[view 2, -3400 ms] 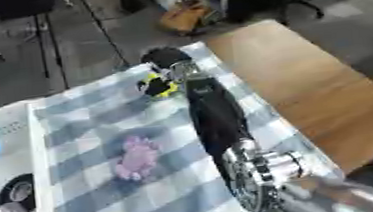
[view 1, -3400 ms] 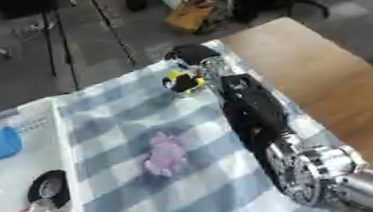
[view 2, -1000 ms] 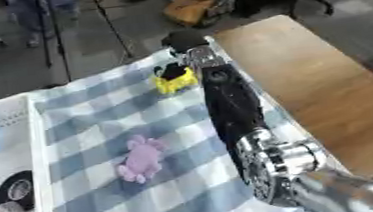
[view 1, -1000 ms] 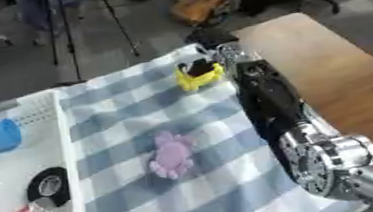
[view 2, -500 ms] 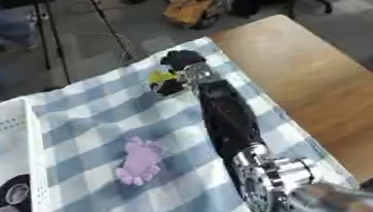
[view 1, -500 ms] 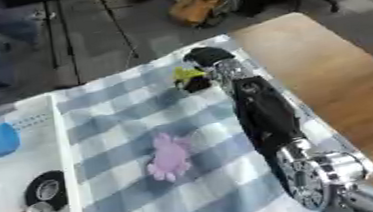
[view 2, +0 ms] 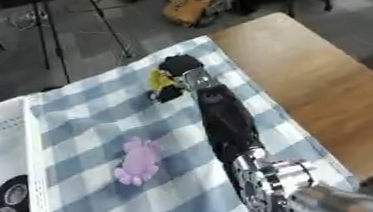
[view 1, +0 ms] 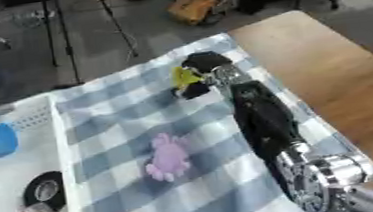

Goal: Pick up objects on the table and place them in the box.

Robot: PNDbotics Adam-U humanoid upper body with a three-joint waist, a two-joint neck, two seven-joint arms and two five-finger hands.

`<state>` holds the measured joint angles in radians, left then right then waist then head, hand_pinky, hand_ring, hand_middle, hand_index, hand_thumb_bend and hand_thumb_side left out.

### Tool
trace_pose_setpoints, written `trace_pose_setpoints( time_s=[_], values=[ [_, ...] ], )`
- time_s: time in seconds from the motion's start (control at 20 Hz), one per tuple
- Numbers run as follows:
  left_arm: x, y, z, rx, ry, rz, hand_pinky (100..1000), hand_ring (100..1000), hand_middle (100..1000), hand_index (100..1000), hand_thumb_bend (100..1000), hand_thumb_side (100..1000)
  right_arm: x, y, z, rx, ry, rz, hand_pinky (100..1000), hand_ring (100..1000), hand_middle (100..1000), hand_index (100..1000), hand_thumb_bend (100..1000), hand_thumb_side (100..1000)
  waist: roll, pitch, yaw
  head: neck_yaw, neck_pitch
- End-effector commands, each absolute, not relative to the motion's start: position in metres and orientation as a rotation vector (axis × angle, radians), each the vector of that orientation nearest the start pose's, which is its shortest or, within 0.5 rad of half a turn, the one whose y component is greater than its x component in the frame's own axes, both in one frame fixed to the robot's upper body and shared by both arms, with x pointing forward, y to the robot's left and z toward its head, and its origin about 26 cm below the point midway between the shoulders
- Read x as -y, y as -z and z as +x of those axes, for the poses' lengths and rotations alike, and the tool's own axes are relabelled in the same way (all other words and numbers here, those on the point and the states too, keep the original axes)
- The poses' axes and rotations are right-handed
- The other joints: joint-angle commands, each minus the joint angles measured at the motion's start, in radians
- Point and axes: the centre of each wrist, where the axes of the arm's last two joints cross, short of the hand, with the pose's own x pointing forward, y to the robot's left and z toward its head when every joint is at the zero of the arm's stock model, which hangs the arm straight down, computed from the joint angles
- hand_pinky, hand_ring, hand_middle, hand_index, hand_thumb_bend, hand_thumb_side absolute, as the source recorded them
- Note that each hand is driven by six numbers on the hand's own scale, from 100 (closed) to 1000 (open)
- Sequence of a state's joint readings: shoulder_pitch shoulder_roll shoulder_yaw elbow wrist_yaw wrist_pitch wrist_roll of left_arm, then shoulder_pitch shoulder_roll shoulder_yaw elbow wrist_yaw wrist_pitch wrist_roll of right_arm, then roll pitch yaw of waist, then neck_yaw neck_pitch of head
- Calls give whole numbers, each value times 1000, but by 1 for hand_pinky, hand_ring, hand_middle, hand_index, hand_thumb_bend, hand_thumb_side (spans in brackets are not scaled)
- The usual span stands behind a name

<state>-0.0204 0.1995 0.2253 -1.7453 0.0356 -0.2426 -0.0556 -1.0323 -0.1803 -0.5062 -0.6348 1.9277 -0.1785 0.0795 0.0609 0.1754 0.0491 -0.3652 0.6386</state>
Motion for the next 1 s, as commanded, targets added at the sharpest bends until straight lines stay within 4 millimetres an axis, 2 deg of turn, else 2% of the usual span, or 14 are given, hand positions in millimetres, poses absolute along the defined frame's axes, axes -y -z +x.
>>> trace_pose_setpoints(
  time_s=[0.05,0.55,1.0],
  values=[
    [-340,-70,275,2046,90,285,507,640,697,707,381,912,272,-160,504,1105,-1348,-1448,1000,1000,982,977,478,803,16,6,1,-5,-15],
    [-340,-70,275,2048,90,282,506,640,697,707,380,913,274,-152,502,1032,-1343,-1427,1000,1000,985,979,488,866,20,14,7,-8,-23],
    [-339,-67,274,2048,95,276,507,641,699,708,375,915,286,-147,499,930,-1322,-1465,1000,1000,1000,987,481,906,42,26,19,-18,-46]
  ],
)
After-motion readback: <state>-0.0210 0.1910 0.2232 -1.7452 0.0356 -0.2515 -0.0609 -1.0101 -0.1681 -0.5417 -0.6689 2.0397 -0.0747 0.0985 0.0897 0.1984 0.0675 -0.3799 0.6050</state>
